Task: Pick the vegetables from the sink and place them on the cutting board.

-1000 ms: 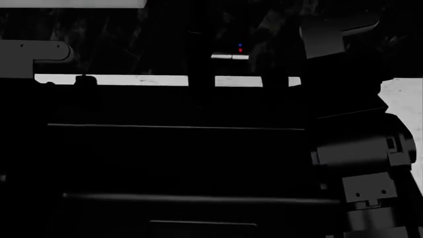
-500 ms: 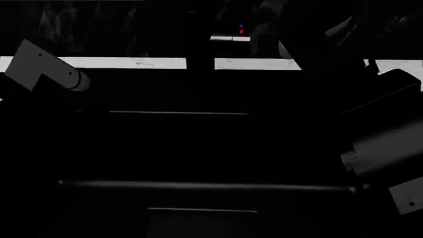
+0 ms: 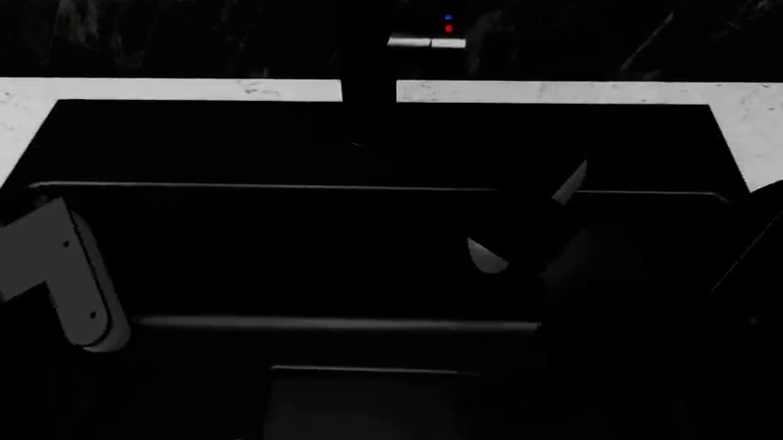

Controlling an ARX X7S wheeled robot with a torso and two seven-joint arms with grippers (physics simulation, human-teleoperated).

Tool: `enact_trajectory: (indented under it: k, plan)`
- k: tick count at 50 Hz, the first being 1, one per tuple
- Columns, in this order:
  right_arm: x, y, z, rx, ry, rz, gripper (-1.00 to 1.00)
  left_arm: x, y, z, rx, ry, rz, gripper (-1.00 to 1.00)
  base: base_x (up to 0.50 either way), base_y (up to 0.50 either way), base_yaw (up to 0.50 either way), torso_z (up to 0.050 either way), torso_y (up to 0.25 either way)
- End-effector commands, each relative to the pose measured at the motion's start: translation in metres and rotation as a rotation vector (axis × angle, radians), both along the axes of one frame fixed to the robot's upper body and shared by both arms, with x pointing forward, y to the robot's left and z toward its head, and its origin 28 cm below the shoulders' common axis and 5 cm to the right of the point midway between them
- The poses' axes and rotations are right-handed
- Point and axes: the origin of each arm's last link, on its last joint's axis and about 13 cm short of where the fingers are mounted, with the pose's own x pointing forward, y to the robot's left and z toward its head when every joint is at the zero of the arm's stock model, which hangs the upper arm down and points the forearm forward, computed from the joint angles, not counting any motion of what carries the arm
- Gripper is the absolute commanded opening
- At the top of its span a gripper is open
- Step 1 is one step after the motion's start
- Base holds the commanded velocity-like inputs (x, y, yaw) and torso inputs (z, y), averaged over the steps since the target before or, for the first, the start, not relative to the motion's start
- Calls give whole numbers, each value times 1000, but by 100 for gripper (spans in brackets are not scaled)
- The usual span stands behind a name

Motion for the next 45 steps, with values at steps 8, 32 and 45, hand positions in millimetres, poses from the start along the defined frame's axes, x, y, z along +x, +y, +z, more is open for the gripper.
enact_trajectory:
  k: [8, 32, 45]
  plan:
    - [-29, 0, 7, -37, 121, 72, 100, -30, 0, 4, 138, 64, -132, 100, 16, 0, 0, -5, -239]
    - [-17, 7, 10, -44, 104, 109, 100, -9, -37, -13, 209, 161, -270, 100, 17, 0, 2, -1, -42]
    - [-20, 7, 10, -50, 104, 107, 100, 2, -49, -28, 250, 212, -294, 100, 18, 0, 1, 0, 0]
